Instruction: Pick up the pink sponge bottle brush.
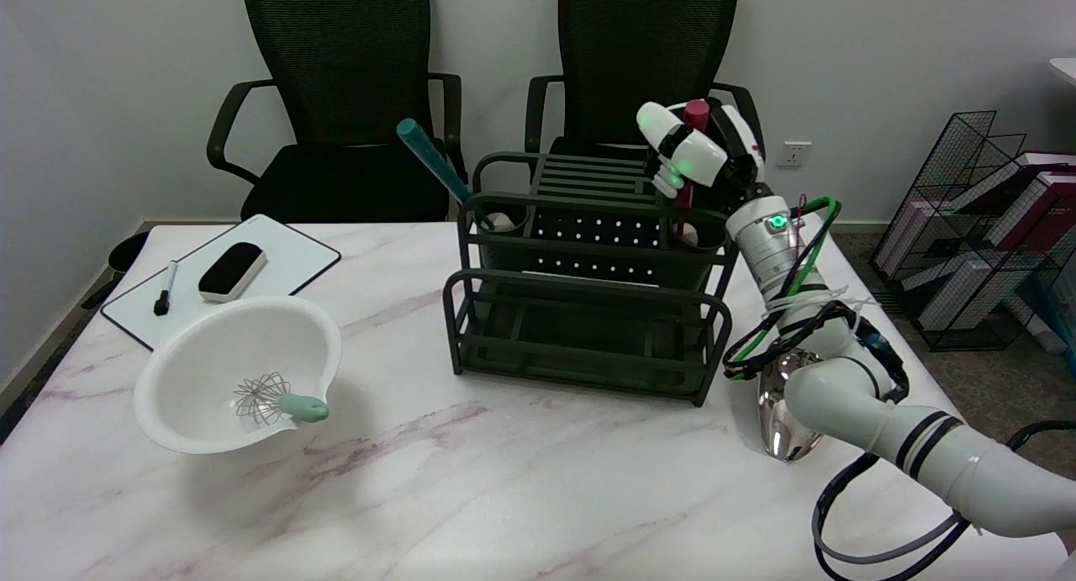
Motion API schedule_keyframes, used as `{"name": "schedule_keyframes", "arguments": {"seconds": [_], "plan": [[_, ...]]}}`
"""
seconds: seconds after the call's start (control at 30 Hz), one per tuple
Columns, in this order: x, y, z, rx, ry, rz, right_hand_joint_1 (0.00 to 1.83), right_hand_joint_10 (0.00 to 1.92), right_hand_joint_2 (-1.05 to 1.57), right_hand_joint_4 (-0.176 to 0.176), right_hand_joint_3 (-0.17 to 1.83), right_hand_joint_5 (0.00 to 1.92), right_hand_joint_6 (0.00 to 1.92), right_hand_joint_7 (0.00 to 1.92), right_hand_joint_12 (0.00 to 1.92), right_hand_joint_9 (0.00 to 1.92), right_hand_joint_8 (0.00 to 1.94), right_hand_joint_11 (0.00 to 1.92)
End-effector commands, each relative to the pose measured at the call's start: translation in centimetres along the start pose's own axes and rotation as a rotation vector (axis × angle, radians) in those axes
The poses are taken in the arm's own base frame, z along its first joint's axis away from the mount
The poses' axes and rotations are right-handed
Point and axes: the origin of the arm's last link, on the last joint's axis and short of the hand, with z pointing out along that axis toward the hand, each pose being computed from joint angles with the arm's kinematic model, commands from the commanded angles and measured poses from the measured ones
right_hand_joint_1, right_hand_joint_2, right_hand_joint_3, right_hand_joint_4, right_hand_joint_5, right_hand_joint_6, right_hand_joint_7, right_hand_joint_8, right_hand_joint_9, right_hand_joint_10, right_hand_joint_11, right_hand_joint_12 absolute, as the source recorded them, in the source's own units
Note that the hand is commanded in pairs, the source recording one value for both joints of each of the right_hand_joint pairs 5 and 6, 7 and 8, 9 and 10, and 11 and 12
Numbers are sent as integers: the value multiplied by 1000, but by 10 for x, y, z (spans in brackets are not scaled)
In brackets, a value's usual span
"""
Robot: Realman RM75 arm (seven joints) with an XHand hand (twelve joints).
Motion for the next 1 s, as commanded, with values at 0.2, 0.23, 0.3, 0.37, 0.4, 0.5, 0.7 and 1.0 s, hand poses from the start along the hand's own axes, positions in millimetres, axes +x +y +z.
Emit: {"name": "schedule_keyframes", "arguments": {"seconds": [0.2, 0.23, 0.3, 0.37, 0.4, 0.5, 0.7, 1.0], "plan": [[1, -8, 3, 42, 10, 4, 1021, 1920, 1216, 0, 698, 1920, 1920, 1920, 1889, 1920, 1920, 1889], [1, -9, 3, 45, 12, 5, 1023, 1920, 1224, 0, 694, 1920, 1920, 1920, 1894, 1920, 1920, 1894], [3, -10, 4, 54, 17, 6, 1023, 1920, 1244, 0, 686, 1920, 1920, 1920, 1909, 1920, 1920, 1909], [5, -12, 4, 62, 24, 4, 1022, 1920, 1263, 0, 679, 1920, 1920, 1920, 1918, 1920, 1920, 1918], [7, -13, 5, 66, 29, 2, 1018, 1920, 1274, 0, 674, 1920, 1920, 1920, 1920, 1920, 1920, 1920], [13, -16, 5, 76, 50, -1, 1007, 1920, 1314, 0, 661, 1920, 1920, 1920, 1920, 1920, 1920, 1920], [31, -23, 4, 95, 102, -11, 960, 1920, 1451, 0, 613, 1920, 1920, 1920, 1920, 1920, 1920, 1920], [35, -10, -2, 60, 111, 77, 896, 1920, 1564, 0, 588, 1920, 1920, 1920, 1920, 1920, 1920, 1920]]}}
